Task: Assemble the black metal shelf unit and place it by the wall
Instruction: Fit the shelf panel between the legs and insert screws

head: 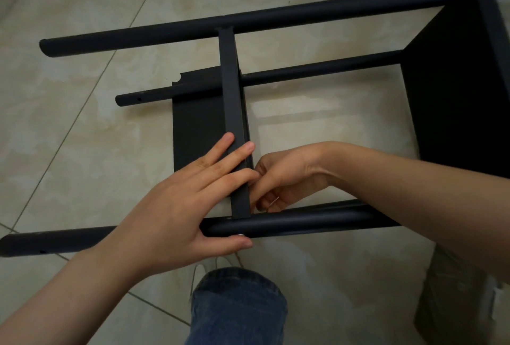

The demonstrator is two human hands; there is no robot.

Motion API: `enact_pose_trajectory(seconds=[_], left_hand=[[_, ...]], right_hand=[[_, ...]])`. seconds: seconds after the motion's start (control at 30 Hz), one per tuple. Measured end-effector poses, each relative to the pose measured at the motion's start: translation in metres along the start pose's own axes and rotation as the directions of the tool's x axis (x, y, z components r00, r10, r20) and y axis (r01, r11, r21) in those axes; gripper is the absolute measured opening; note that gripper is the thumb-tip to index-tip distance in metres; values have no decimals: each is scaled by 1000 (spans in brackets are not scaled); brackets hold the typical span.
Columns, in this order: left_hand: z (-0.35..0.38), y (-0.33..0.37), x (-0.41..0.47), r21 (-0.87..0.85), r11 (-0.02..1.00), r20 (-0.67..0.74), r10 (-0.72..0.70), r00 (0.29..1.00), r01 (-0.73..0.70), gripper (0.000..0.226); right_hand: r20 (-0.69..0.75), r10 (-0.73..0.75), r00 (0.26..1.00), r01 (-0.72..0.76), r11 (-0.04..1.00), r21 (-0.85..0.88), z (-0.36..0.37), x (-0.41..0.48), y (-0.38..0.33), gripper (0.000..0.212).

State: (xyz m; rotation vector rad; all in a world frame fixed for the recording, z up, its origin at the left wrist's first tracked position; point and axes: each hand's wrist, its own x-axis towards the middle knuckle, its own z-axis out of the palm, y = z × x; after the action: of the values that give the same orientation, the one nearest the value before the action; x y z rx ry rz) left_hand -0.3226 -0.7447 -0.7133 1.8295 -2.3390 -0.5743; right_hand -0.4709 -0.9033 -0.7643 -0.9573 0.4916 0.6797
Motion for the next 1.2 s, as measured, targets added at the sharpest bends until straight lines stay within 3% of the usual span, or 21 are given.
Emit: enact_pose_trajectory(seconds=[1.2], left_hand=[[1, -1, 0, -4, 1000, -6, 9, 1000, -9, 76]], right_hand=[[17, 14, 1000, -14, 1000, 3, -1, -1, 2, 11]])
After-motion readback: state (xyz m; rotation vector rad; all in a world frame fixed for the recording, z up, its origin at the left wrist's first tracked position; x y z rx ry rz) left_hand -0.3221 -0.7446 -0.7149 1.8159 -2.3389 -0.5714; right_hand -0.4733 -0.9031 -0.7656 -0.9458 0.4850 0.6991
